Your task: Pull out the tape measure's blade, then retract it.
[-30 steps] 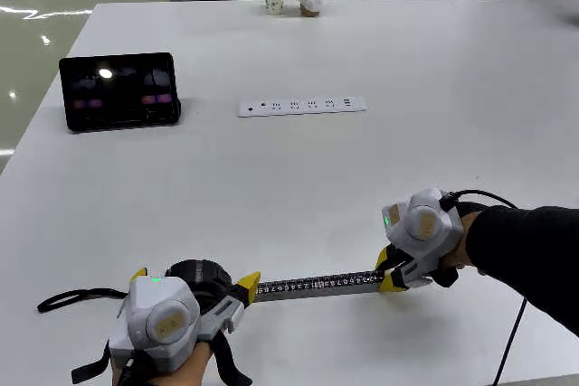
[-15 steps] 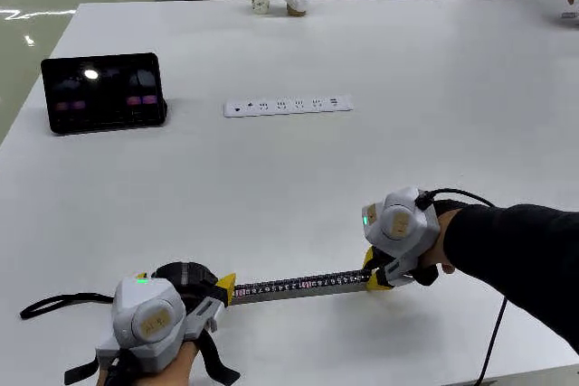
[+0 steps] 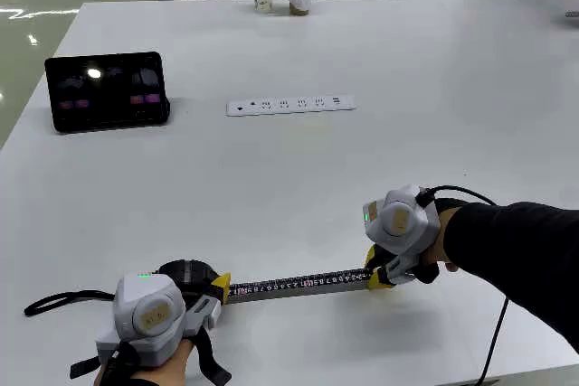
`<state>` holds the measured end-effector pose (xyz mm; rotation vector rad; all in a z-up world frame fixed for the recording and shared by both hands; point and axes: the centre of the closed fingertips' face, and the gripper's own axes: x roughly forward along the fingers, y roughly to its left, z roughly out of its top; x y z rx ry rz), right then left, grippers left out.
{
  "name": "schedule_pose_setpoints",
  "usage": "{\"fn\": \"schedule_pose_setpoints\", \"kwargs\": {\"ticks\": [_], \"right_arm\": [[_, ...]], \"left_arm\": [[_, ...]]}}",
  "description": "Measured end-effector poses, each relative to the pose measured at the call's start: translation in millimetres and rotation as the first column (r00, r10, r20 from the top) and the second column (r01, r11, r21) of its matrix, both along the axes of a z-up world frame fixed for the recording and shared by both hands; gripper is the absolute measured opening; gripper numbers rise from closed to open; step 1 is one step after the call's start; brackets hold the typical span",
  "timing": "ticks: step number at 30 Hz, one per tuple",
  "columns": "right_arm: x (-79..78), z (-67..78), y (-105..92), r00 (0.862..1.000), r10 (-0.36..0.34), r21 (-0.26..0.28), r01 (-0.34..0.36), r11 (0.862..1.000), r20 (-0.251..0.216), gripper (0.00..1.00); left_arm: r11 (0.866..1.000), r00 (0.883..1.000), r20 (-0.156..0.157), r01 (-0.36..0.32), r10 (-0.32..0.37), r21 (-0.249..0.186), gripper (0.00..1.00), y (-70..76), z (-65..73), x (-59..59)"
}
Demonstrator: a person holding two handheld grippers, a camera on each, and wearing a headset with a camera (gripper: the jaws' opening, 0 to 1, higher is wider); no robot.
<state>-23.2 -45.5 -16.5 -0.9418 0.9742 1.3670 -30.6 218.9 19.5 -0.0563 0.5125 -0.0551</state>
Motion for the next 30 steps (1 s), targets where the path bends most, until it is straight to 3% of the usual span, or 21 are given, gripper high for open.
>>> {"fn": "schedule_pose_setpoints", "kwargs": {"ticks": [10,18,30], "right_arm": [[0.6,-0.9,1.2,0.999,-0.036,0.017,0.036,0.999,-0.008,0.11],[-1.0,-1.3,4.3,1.0,-0.014,0.004,0.014,1.0,0.011,0.11],[-1.4,-0.9,8.1,1.0,-0.019,0.007,0.019,1.0,0.005,0.11]], "left_arm": [[1.0,1.0,-0.004,0.0,0.0,-0.006,0.62,-1.2,0.5,-0.6],[1.0,1.0,-0.008,0.003,-0.003,-0.007,0.62,-1.8,0.1,-0.6],[1.0,1.0,-0.013,0.007,-0.007,-0.008,0.62,-1.6,-0.2,-1.2]]}}
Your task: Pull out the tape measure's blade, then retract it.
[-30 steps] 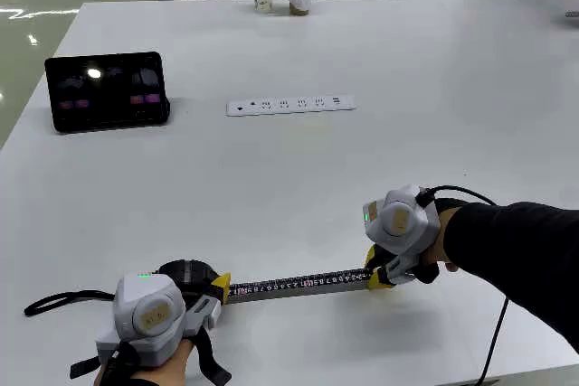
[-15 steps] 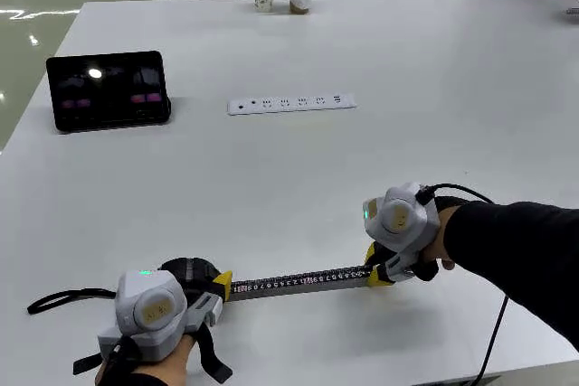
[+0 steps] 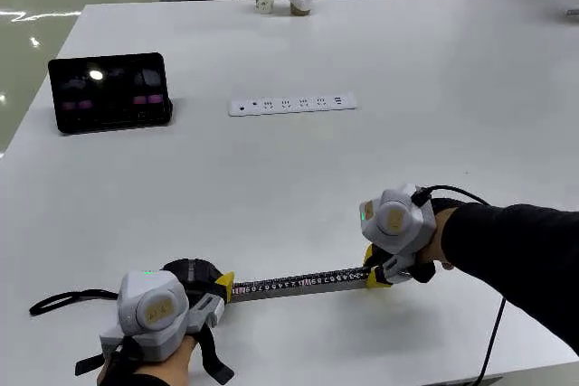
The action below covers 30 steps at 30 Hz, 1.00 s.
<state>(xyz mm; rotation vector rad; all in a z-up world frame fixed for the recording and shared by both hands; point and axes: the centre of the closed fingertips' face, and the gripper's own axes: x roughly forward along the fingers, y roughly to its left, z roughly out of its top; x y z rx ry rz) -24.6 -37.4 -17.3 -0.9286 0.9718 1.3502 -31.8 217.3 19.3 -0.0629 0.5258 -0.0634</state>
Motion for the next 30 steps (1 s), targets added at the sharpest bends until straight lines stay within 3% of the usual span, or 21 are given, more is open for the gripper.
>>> {"fn": "schedule_pose_setpoints", "kwargs": {"ticks": [30], "right_arm": [[-0.4,1.1,10.6,1.0,-0.009,0.007,0.009,1.0,-0.012,0.11]], "left_arm": [[1.0,1.0,-0.008,0.005,-0.005,0.0,0.62,1.1,-1.2,0.5]]}}
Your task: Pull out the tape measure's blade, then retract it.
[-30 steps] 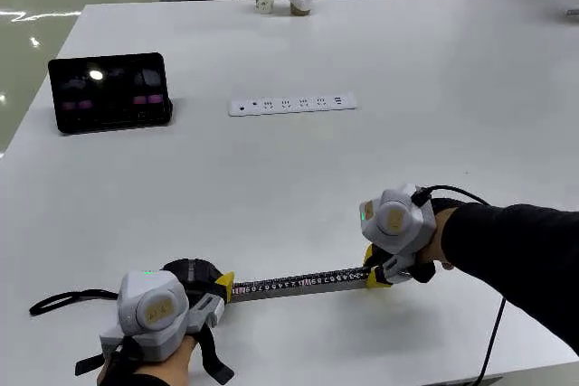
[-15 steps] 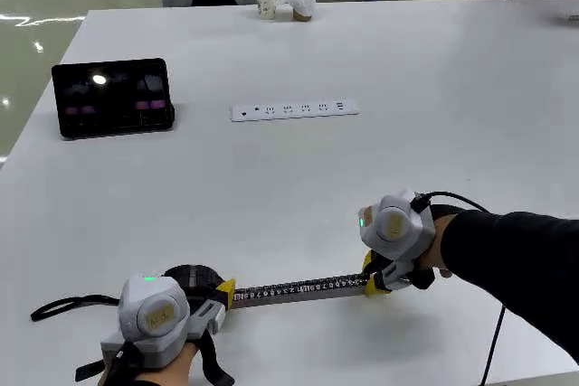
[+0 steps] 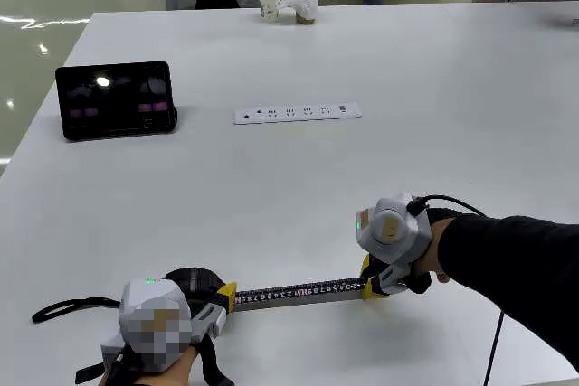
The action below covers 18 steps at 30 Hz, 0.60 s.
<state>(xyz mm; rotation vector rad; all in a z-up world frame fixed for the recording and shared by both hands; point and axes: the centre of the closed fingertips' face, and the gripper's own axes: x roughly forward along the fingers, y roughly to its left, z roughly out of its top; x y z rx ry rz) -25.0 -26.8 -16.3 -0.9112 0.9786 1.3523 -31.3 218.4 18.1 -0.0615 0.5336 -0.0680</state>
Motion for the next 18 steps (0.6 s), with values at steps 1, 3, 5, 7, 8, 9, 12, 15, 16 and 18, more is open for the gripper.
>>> {"fn": "schedule_pose_setpoints", "kwargs": {"ticks": [1,3,5,7,8,9,12,15,16,18], "right_arm": [[0.0,0.1,0.3,1.0,0.0,0.001,0.0,1.0,-0.001,0.11],[0.1,0.1,1.4,1.0,-0.002,0.004,0.002,1.0,-0.002,0.11],[0.1,0.0,2.4,1.0,0.004,0.005,-0.004,1.0,-0.001,0.11],[0.3,-0.2,3.0,1.0,0.009,0.005,-0.009,1.0,-0.001,0.11],[0.4,-0.2,3.3,1.0,0.01,0.006,-0.01,1.0,-0.001,0.11],[0.6,-0.5,4.0,1.0,0.011,0.009,-0.011,1.0,-0.003,0.11],[0.5,-0.5,5.7,1.0,0.005,0.011,-0.005,1.0,-0.008,0.11],[-0.4,0.1,9.0,1.0,0.011,0.004,-0.011,1.0,-0.001,0.12],[-0.4,0.3,9.2,1.0,0.012,0.003,-0.012,1.0,0.0,0.12],[-0.2,0.3,9.5,1.0,0.007,0.003,-0.007,1.0,-0.002,0.12]], "left_arm": [[1.0,1.0,0.0,0.0,0.0,0.0,0.62,0.0,0.0,0.0],[1.0,1.0,0.001,0.0,0.0,0.0,0.62,-0.2,-0.1,0.1],[1.0,1.0,0.001,0.001,-0.001,0.001,0.62,-0.2,0.0,0.2],[1.0,1.0,0.002,0.001,-0.001,0.002,0.62,-0.2,0.1,0.2],[1.0,1.0,0.002,0.001,-0.001,0.002,0.62,-0.1,0.0,0.2],[1.0,1.0,0.002,0.001,-0.001,0.002,0.62,-0.1,0.0,0.2],[1.0,1.0,0.0,0.001,-0.001,0.002,0.62,-0.4,-0.1,0.1],[1.0,1.0,0.0,0.001,-0.001,0.003,0.62,-0.5,-0.2,0.1],[1.0,1.0,0.0,0.001,-0.001,0.003,0.62,-0.6,-0.1,0.1],[1.0,1.0,0.0,0.002,-0.002,0.003,0.62,-0.7,-0.2,0.0]]}}
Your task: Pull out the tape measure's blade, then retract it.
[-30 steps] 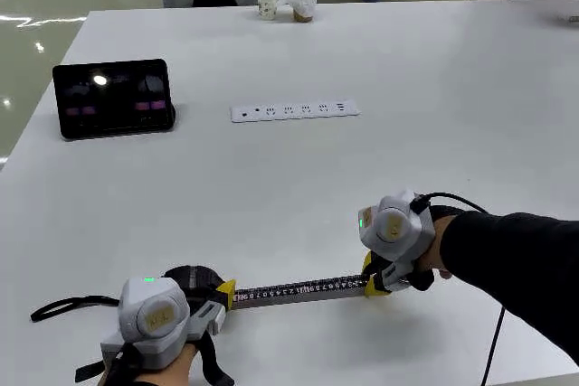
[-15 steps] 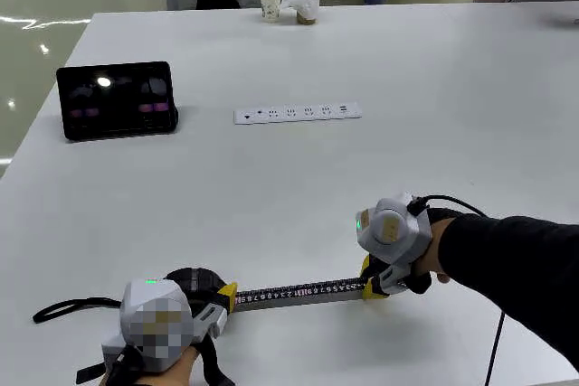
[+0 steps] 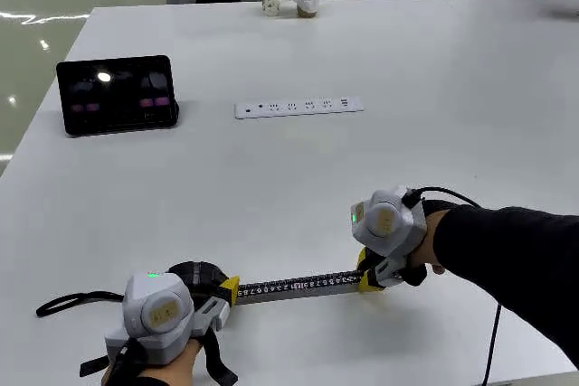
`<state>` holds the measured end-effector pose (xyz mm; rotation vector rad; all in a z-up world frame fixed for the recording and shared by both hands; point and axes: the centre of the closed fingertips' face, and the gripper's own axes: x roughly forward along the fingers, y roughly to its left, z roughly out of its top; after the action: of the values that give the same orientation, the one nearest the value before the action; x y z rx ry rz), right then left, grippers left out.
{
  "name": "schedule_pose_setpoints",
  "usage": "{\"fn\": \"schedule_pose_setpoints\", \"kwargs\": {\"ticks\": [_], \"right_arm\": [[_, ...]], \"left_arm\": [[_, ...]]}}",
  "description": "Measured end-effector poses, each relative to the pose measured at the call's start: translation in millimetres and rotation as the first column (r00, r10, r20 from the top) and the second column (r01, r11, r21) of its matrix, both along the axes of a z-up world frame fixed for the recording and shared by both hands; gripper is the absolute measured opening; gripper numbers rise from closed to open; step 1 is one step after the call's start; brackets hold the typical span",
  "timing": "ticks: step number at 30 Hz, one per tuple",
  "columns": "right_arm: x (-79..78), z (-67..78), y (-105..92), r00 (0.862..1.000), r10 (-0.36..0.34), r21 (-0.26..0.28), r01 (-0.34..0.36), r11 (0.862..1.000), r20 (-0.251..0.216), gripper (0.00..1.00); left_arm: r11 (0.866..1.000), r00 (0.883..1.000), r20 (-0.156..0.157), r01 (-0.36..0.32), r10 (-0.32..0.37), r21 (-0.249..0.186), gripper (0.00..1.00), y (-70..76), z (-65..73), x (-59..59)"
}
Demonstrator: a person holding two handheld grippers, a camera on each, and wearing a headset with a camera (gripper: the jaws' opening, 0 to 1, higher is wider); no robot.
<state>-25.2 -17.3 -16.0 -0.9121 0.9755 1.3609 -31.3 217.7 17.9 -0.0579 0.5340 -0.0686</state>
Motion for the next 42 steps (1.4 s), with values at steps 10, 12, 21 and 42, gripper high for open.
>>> {"fn": "schedule_pose_setpoints", "kwargs": {"ticks": [10,12,21,42], "right_arm": [[-1.6,0.6,4.0,1.0,0.001,0.0,-0.001,1.0,-0.005,0.12],[-1.6,0.5,4.6,1.0,0.001,0.001,-0.001,1.0,-0.004,0.12],[-1.8,-0.3,7.4,1.0,-0.003,0.008,0.003,1.0,-0.002,0.12],[-1.1,-0.4,17.0,1.0,0.019,0.026,-0.019,0.999,-0.003,0.11]], "left_arm": [[1.0,1.0,0.002,0.0,0.0,0.0,0.62,0.1,0.0,0.1],[1.0,1.0,0.003,0.0,0.0,0.0,0.62,0.0,0.0,0.2],[1.0,1.0,0.0,0.002,-0.002,0.002,0.62,0.2,-0.4,0.1],[1.0,1.0,-0.009,0.004,-0.004,0.001,0.62,-0.1,-1.1,0.4]]}}
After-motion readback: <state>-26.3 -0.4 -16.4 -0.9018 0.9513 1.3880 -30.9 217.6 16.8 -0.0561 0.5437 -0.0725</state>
